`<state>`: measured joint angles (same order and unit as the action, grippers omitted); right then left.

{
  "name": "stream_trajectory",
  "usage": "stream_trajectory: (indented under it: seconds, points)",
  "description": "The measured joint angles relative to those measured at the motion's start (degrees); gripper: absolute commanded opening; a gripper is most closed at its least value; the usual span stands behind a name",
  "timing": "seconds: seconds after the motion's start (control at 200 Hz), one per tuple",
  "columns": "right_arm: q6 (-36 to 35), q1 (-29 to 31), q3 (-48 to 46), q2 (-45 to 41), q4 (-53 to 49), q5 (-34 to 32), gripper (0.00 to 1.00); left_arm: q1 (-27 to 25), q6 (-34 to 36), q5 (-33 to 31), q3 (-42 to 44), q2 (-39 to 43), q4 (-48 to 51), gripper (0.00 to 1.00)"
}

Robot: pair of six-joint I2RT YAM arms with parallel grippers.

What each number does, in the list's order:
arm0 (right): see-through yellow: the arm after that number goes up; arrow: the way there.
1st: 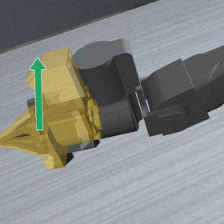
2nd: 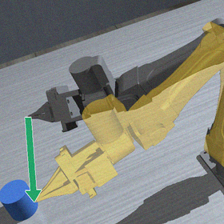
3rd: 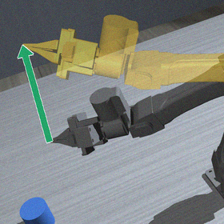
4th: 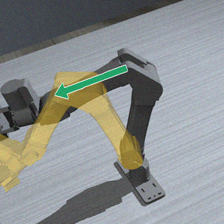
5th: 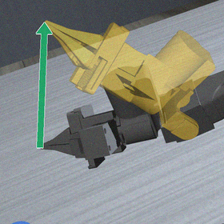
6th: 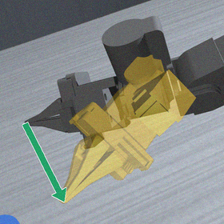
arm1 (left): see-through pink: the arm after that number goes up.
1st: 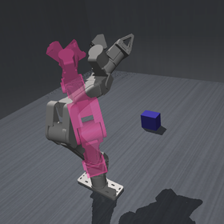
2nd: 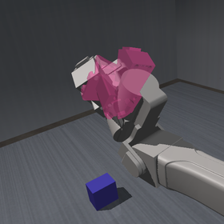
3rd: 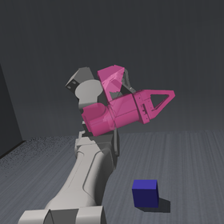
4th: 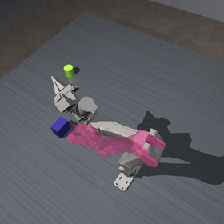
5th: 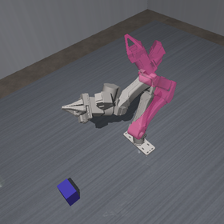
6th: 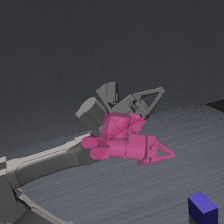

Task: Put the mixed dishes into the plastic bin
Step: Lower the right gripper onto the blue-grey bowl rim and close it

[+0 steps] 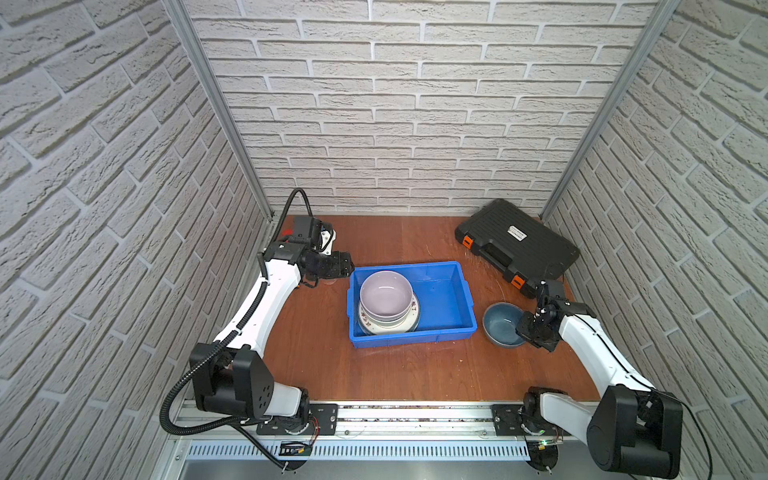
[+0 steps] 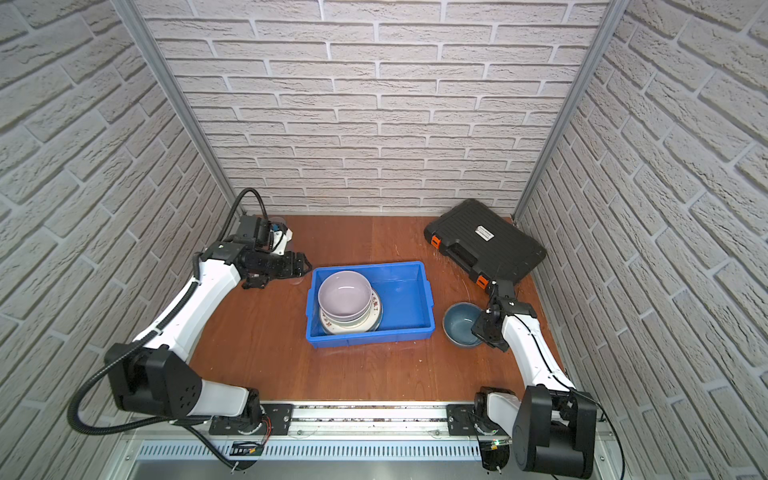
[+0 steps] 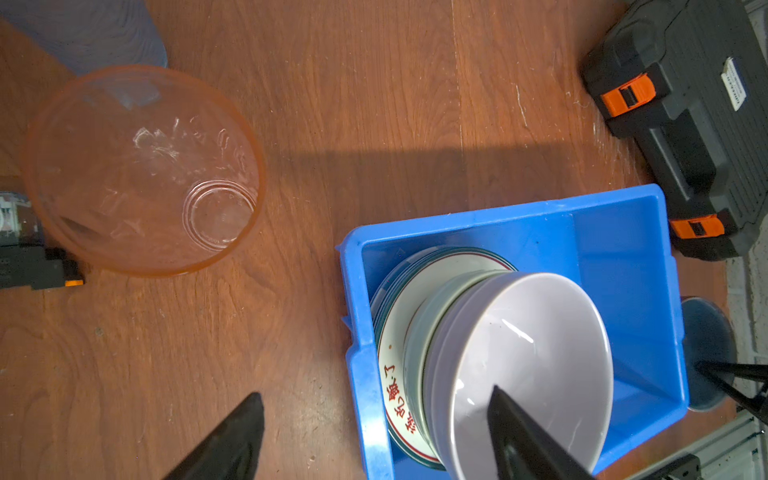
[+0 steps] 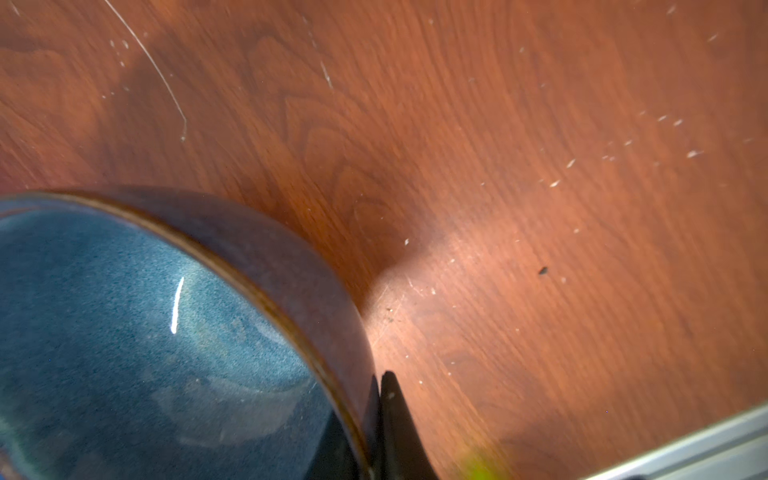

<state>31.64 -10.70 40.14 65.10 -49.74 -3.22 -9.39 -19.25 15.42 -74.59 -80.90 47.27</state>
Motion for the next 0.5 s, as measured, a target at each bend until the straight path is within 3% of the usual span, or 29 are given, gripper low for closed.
stream_trajectory:
  seconds: [0.5]
  points:
    - [-4.02,-0.02,7.85,-0.68,-5.07,-1.49,0.06,0.0,-0.15,-0.17,0.0,0.17,0.72,0.84]
